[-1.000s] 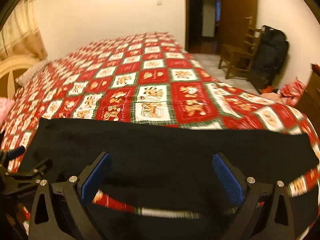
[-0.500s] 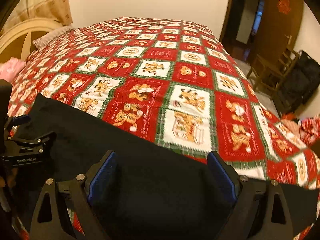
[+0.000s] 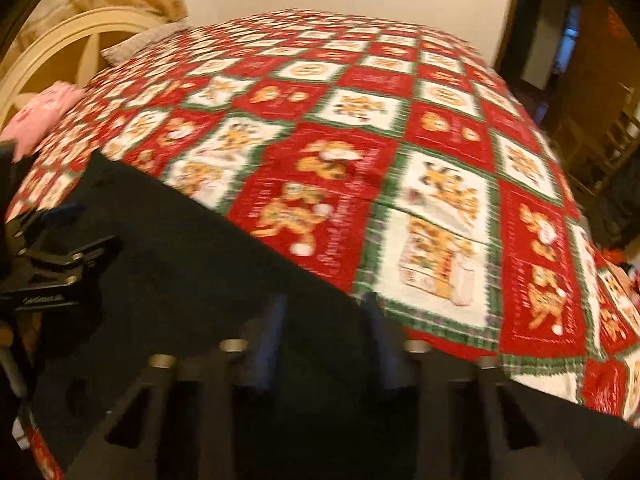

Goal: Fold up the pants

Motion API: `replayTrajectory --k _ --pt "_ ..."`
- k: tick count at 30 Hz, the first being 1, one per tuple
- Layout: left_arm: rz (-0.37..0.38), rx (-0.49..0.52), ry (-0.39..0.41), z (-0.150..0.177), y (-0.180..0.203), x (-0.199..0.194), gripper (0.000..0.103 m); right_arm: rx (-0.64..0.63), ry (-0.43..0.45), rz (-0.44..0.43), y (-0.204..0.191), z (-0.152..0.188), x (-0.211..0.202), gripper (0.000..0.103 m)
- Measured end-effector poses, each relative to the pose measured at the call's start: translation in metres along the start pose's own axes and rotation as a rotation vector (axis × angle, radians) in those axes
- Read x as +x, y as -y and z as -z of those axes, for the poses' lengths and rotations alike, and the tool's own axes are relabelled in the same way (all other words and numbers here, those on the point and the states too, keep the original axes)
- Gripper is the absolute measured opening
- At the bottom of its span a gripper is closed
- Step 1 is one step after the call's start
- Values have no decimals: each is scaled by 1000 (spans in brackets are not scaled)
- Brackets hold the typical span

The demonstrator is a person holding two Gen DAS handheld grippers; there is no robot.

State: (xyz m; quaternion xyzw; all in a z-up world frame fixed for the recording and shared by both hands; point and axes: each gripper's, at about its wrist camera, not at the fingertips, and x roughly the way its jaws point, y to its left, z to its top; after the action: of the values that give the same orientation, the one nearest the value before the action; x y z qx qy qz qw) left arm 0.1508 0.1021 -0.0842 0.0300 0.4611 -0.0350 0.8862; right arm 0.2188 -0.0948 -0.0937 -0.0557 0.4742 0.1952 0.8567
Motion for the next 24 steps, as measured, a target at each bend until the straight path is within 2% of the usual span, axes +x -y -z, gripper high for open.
replayTrajectory --k 3,7,14,18,21,24 --pt "26 28 -47 -6 -4 -2 103 -54 6 14 -9 -1 -6 11" --pt "81 -53 -88 -11 -22 -17 103 -27 31 -15 -7 1 -19 7" --pt "39 -53 -98 -14 -25 -22 103 -95 106 -20 -28 23 -57 6" --pt "122 -113 -57 -20 -33 -42 103 -158 171 -2 -48 42 -80 6" --pt "186 -166 -57 -34 -34 -50 103 -216 206 27 -64 56 -86 6" --pt "198 -166 -75 -47 -21 -48 103 -228 209 30 -70 66 -86 6"
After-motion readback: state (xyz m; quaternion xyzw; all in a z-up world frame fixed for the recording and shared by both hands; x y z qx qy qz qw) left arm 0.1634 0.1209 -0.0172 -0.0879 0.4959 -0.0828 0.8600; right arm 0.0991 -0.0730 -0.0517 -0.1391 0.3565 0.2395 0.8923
